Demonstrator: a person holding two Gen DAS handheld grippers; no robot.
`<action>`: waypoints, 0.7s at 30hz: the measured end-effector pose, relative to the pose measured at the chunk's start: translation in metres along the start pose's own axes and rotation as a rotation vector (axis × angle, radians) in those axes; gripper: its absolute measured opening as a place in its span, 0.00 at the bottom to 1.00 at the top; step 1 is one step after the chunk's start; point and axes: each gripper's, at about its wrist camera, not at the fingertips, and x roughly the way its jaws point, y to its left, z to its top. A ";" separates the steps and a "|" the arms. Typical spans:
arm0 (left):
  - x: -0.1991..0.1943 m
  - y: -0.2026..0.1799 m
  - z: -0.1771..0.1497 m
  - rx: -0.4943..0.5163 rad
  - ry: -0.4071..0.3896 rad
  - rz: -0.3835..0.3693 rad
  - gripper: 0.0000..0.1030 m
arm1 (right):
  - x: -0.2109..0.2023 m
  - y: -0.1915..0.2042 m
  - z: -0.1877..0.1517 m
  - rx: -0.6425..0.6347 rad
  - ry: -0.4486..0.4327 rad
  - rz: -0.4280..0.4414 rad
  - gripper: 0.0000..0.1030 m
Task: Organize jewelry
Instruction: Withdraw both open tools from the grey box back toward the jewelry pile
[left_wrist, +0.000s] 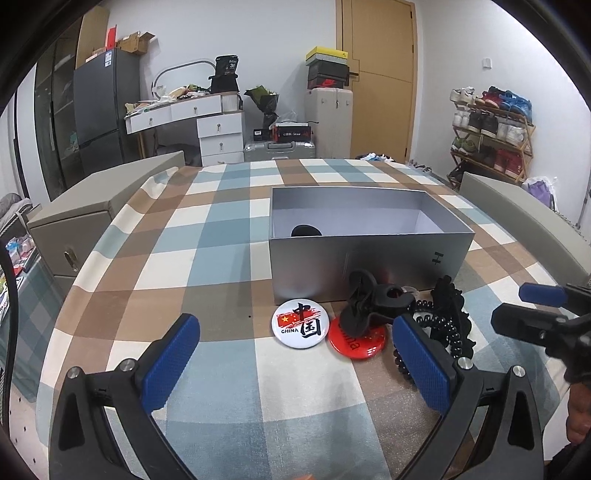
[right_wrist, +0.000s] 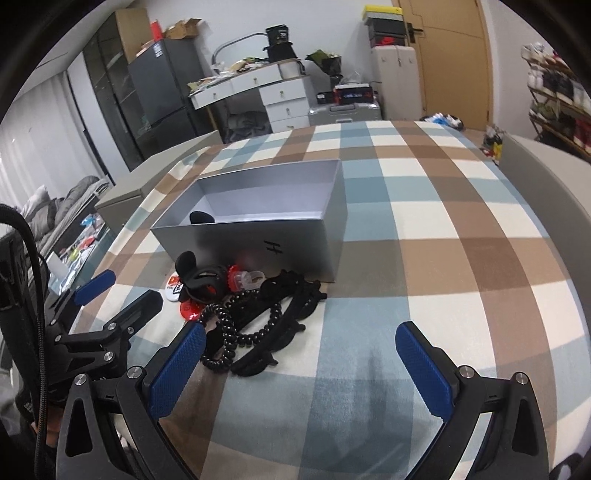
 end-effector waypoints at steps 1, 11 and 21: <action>0.000 0.000 0.000 -0.002 0.000 0.000 0.99 | -0.001 -0.003 0.000 0.021 0.001 0.002 1.00; -0.001 -0.002 -0.001 0.011 0.002 -0.011 0.99 | 0.006 -0.005 -0.003 0.040 0.044 -0.008 0.86; 0.000 0.004 0.000 -0.013 0.010 -0.031 0.99 | 0.019 0.003 -0.004 -0.027 0.063 0.018 0.82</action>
